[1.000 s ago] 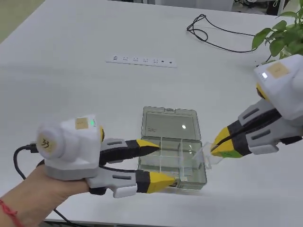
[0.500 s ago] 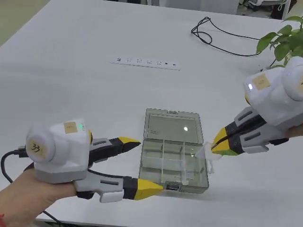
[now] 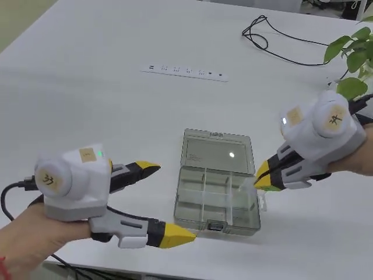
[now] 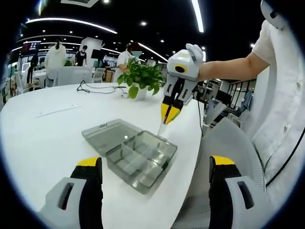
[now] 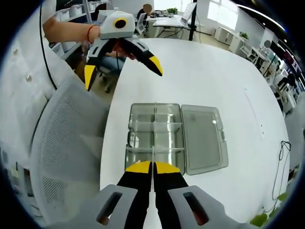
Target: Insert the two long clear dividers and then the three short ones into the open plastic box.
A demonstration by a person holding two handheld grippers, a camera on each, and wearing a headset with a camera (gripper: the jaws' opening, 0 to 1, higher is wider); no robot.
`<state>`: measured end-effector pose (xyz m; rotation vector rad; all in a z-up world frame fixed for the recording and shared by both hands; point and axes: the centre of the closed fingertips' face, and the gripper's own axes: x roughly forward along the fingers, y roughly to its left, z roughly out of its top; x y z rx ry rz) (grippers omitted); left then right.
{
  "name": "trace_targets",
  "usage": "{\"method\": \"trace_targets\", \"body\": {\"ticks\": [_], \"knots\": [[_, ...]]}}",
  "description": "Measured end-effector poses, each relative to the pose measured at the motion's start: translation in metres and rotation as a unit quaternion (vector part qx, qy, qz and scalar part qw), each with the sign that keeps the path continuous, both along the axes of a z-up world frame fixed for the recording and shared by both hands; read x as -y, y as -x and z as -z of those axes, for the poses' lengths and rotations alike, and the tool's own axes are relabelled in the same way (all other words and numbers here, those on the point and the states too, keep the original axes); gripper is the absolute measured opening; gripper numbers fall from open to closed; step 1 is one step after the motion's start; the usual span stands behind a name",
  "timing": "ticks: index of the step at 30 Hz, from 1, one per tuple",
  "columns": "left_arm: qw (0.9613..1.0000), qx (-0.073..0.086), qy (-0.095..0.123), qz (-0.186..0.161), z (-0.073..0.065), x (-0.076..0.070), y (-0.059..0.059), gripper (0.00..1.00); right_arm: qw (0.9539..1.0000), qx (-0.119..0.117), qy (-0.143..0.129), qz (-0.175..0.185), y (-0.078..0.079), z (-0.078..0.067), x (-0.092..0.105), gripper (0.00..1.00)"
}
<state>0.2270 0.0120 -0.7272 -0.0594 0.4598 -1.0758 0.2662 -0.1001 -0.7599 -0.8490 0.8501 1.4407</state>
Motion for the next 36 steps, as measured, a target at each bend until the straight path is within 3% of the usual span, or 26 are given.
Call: {"method": "trace_targets", "body": {"ticks": [5,21,30,36], "knots": [[1.0000,-0.001,-0.002,-0.008,0.003,-0.003,-0.003,1.00,1.0000,-0.001,0.004,0.000,-0.004,0.010,0.000,0.03],[0.9999,-0.005,-0.002,-0.014,0.005,-0.004,-0.002,1.00,0.9999,-0.012,0.010,0.003,-0.005,0.019,-0.003,0.03],[0.9999,-0.005,0.002,-0.015,0.004,-0.003,-0.003,0.99,0.9988,-0.035,-0.017,0.029,-0.003,0.019,-0.003,0.03],[0.9998,-0.004,0.006,-0.017,0.002,-0.002,-0.004,1.00,0.9990,-0.027,-0.030,0.022,-0.003,0.020,-0.003,0.03]]}}
